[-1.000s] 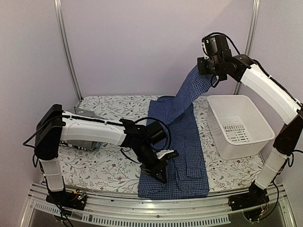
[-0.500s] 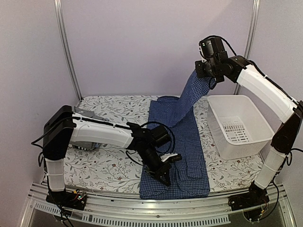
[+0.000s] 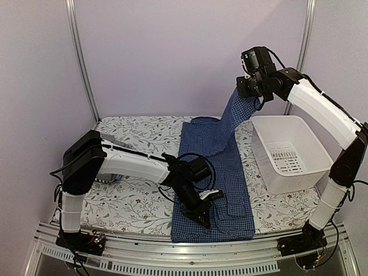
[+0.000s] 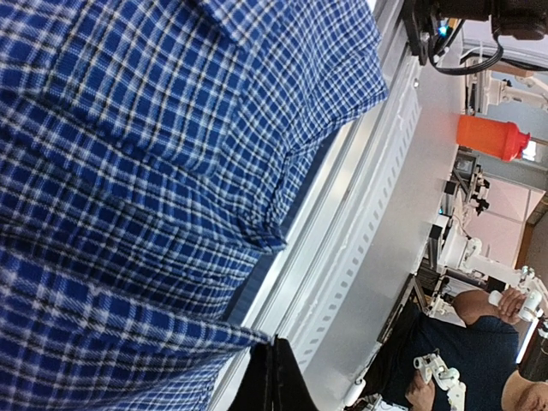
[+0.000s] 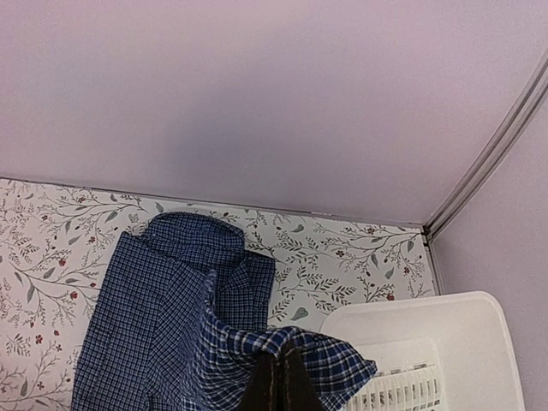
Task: Fold and stack the long sleeve shirts
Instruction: Fold the 1/3-folded shirt at the center of the board.
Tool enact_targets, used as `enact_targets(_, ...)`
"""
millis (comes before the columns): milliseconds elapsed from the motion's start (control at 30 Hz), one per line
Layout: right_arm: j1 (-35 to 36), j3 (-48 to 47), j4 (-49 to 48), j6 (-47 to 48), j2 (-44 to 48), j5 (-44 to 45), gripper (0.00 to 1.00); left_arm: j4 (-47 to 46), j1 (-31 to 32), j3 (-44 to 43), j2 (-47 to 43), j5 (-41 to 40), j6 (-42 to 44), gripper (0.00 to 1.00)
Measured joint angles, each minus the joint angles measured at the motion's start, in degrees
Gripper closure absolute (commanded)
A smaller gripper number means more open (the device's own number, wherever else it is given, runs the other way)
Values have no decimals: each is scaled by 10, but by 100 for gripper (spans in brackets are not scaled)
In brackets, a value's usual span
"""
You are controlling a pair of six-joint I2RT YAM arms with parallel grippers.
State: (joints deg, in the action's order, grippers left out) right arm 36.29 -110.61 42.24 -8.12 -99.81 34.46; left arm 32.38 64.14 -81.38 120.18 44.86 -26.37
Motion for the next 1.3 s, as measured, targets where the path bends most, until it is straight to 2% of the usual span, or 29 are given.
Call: enact_targets(1300,0,-23,4,-9,18,-17,100,-17,0,-39,52,21,-2,98)
